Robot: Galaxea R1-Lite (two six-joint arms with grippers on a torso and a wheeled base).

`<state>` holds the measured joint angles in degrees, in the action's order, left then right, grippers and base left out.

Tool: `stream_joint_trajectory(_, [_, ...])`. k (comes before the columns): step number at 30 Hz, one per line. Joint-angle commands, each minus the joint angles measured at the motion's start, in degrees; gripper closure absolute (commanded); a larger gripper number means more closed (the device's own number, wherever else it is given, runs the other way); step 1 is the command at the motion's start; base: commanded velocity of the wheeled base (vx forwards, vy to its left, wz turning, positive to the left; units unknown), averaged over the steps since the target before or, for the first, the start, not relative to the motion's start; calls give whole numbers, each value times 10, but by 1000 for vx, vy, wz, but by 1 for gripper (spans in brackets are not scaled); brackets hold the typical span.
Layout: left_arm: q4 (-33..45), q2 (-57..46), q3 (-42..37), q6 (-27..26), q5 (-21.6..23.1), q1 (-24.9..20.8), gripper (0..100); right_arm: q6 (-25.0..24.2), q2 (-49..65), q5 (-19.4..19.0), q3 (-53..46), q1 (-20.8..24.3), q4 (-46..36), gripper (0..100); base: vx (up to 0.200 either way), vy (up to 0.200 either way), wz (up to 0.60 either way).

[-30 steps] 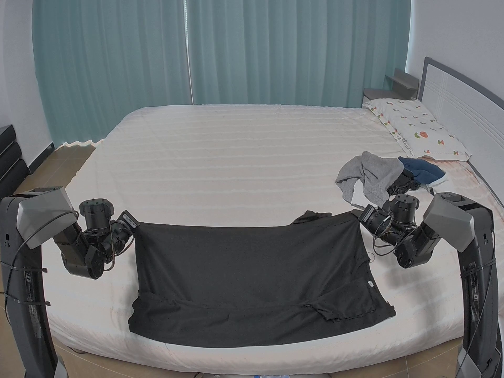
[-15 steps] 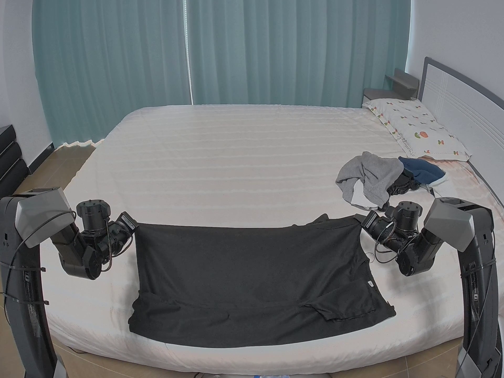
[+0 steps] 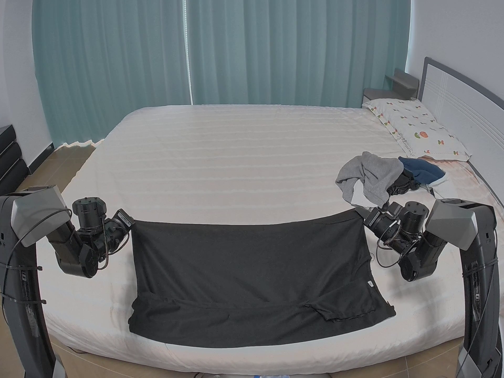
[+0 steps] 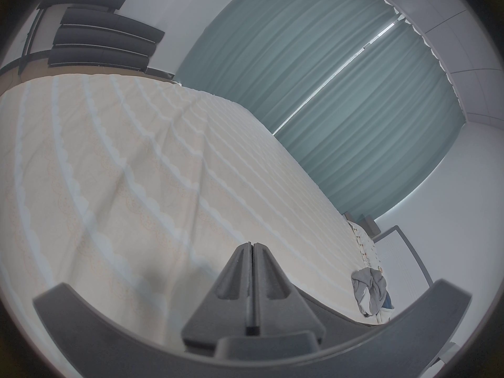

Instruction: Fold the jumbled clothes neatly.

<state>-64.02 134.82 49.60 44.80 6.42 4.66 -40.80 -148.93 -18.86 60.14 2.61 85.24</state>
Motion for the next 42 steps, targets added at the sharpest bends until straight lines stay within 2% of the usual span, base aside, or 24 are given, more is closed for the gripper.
stream_joint_trajectory(1, [0, -4, 0, 0, 0, 4, 100, 2, -18, 0, 3, 3, 2, 100, 0, 0, 0])
stream_joint_trajectory(7, [0, -3, -1, 0, 5, 6, 100, 2, -20, 1, 6, 1, 3, 100, 0, 0, 0])
stream_joint_trajectory(14, [-1, -15, -16, -1, 38, 11, 100, 3, -13, -4, -7, -3, 1, 100, 0, 0, 0])
stream_joint_trajectory(21, [0, -20, -36, -44, 61, 21, 100, 18, 21, -6, -48, -4, -27, 100, 0, 0, 0])
stream_joint_trajectory(23, [0, -28, -50, -60, 71, 23, 100, 55, 40, -37, -85, -5, -48, 100, 0, 0, 0])
stream_joint_trajectory(25, [0, -37, -61, -67, 88, 25, 100, 73, 42, -50, -100, -5, -48, 100, 0, 0, 0])
stream_joint_trajectory(30, [1, -51, -87, -102, 120, 33, 100, 120, 54, -53, -128, -4, -49, 100, 0, 0, 0])
stream_joint_trajectory(36, [5, -53, -111, -149, 139, 35, 100, 146, 87, -57, -170, -4, -50, 100, 0, 0, 0])
stream_joint_trajectory(42, [6, -61, -147, -218, 177, 47, 100, 193, 102, -59, -203, -6, -63, 100, 0, 0, 0])
